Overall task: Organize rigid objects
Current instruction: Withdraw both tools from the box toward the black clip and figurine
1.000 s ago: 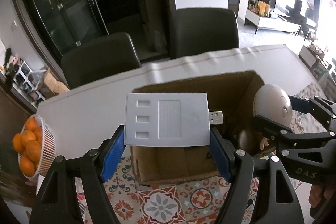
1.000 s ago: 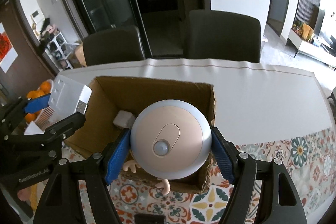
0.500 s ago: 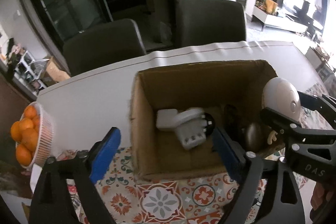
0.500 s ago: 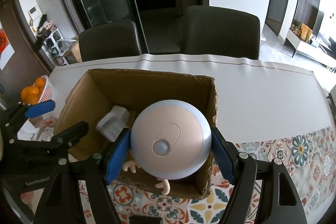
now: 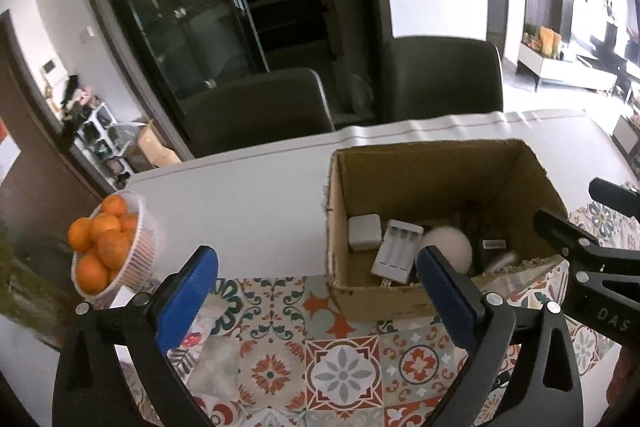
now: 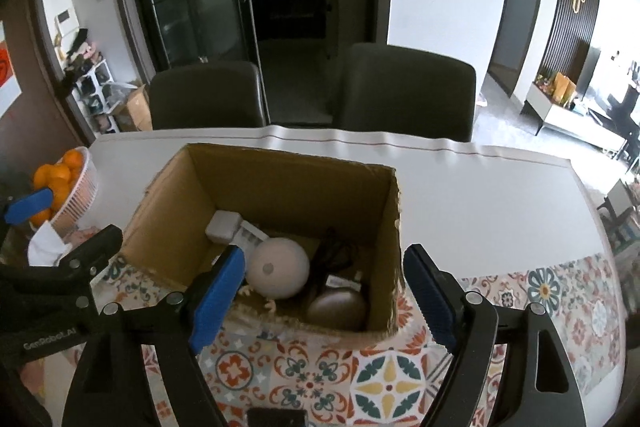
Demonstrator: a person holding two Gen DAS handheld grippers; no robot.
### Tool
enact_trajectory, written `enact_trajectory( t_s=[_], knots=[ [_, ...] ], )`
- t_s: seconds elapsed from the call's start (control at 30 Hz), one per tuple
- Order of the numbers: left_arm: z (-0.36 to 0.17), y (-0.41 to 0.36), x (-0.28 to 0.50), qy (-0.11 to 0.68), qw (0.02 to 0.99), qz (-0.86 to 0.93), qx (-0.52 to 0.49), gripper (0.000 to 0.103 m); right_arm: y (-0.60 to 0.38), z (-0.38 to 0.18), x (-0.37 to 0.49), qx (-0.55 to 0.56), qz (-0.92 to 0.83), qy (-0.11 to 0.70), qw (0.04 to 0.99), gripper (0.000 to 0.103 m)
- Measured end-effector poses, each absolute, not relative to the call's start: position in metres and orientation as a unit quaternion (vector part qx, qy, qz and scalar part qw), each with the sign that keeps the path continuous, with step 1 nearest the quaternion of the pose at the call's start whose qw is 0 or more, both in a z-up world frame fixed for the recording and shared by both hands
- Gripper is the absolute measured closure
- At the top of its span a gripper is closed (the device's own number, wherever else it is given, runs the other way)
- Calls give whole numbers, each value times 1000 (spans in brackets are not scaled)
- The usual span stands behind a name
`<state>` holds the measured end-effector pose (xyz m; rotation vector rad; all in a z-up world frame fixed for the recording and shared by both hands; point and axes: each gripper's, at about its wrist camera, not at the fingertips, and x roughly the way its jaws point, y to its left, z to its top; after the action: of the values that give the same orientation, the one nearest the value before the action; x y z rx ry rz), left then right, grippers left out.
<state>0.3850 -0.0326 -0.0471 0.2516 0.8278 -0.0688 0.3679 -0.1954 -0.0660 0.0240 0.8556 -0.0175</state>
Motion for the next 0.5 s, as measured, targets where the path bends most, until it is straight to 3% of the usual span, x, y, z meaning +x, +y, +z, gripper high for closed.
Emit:
enact_trajectory(
  t_s=[0.5],
  knots=[
    [-30,-14,305,378,922,-19,82,0,-183,-44,289,6,5,372,928,21]
  ],
)
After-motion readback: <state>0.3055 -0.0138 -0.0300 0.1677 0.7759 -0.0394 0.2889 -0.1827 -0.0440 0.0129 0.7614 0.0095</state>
